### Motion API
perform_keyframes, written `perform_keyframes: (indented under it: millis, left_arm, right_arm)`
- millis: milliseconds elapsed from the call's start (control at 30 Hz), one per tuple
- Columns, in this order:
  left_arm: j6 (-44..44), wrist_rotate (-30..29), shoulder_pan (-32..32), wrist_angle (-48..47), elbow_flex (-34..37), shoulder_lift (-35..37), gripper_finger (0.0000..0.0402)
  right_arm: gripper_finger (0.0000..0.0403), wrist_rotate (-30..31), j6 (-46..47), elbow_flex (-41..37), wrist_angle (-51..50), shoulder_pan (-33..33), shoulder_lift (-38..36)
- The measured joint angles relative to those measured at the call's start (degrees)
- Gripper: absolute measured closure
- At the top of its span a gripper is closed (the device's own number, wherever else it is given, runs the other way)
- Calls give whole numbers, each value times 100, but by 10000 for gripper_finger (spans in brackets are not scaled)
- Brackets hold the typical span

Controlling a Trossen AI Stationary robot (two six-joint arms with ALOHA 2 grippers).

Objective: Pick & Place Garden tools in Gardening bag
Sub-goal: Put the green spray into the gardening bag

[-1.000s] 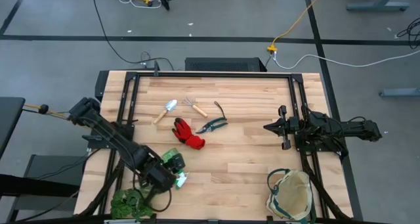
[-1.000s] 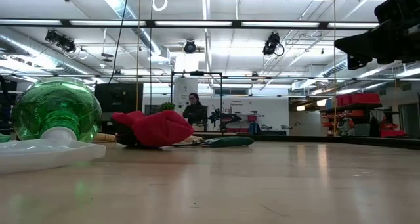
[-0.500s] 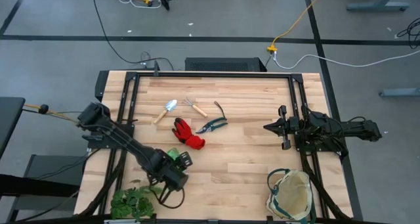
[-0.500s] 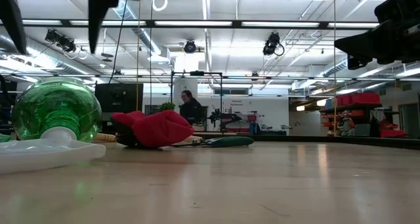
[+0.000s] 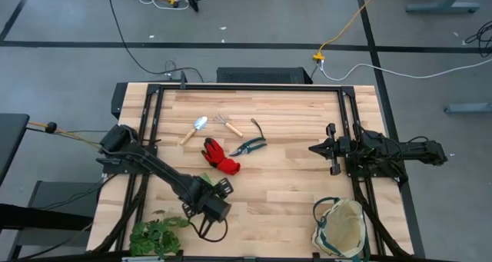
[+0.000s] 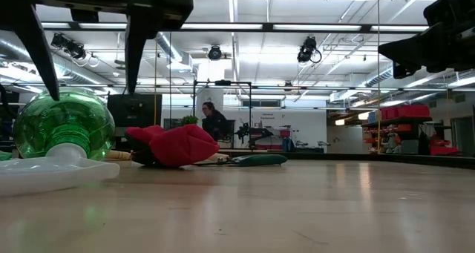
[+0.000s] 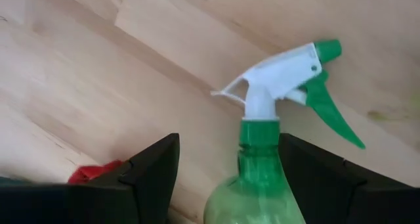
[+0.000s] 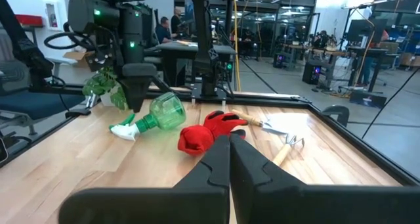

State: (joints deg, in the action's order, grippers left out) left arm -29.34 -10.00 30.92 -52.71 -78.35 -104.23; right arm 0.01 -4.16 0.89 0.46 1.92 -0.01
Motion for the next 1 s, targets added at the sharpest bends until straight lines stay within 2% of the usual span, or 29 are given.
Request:
perform_keyframes:
  millis: [367, 1000]
  left_arm:
    - [-26, 15, 0, -17, 0, -22, 133]
    - [-123, -195, 0, -380, 0, -625, 133]
  right_arm:
    - [401, 0, 1, 1, 0, 1, 0]
    - [401, 0, 1, 1, 1, 1, 0]
